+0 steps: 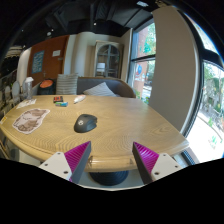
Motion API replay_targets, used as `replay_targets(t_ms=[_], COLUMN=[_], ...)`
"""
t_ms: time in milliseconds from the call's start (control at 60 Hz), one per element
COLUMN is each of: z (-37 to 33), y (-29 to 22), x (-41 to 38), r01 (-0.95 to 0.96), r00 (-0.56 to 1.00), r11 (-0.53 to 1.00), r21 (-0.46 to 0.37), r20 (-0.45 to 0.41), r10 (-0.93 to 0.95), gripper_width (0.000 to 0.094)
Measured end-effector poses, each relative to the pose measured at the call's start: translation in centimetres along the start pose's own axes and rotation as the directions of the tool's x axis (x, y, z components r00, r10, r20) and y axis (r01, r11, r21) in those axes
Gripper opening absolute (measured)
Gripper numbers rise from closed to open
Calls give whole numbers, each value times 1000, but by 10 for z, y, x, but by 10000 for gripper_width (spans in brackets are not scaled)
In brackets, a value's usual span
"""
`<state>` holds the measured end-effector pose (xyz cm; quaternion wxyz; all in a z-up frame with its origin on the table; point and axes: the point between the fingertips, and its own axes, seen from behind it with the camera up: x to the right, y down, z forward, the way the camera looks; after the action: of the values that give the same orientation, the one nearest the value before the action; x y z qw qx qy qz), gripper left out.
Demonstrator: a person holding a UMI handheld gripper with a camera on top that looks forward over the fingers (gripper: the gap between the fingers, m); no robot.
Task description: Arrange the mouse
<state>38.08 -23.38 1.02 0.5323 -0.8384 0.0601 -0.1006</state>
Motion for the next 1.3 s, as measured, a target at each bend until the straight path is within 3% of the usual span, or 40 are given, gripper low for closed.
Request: replay_targets(t_ms=[133, 250, 417, 550, 600, 650, 667, 850, 900, 1100, 1300], z=[39, 80, 142, 177, 192, 191, 193, 187, 183, 111, 96], y=[-7, -18, -41, -61, -62, -54, -54, -63, -71, -160, -141], x=[-63, -97, -128, -140, -152, -145, -141, -135, -140, -252, -397], r01=[26, 48, 4, -63, -71, -37, -19, 21, 51, 9, -11], r00=[989, 977, 970, 974, 975, 985, 990, 1000, 999, 998, 982], r11=[999, 997, 992, 983, 978, 977, 978, 984, 986, 1000, 999], r21=[-28, -65, -125, -172, -195, -212, -209, -180, -162, 18, -34], r20=[145, 213, 243, 202, 192, 156, 136, 19, -6, 57, 190], r10=[-22, -33, 27, 98, 110, 71, 48, -18, -52, -10, 17], gripper_width=[854, 851, 866, 828, 776, 632, 549, 332, 320, 319, 349])
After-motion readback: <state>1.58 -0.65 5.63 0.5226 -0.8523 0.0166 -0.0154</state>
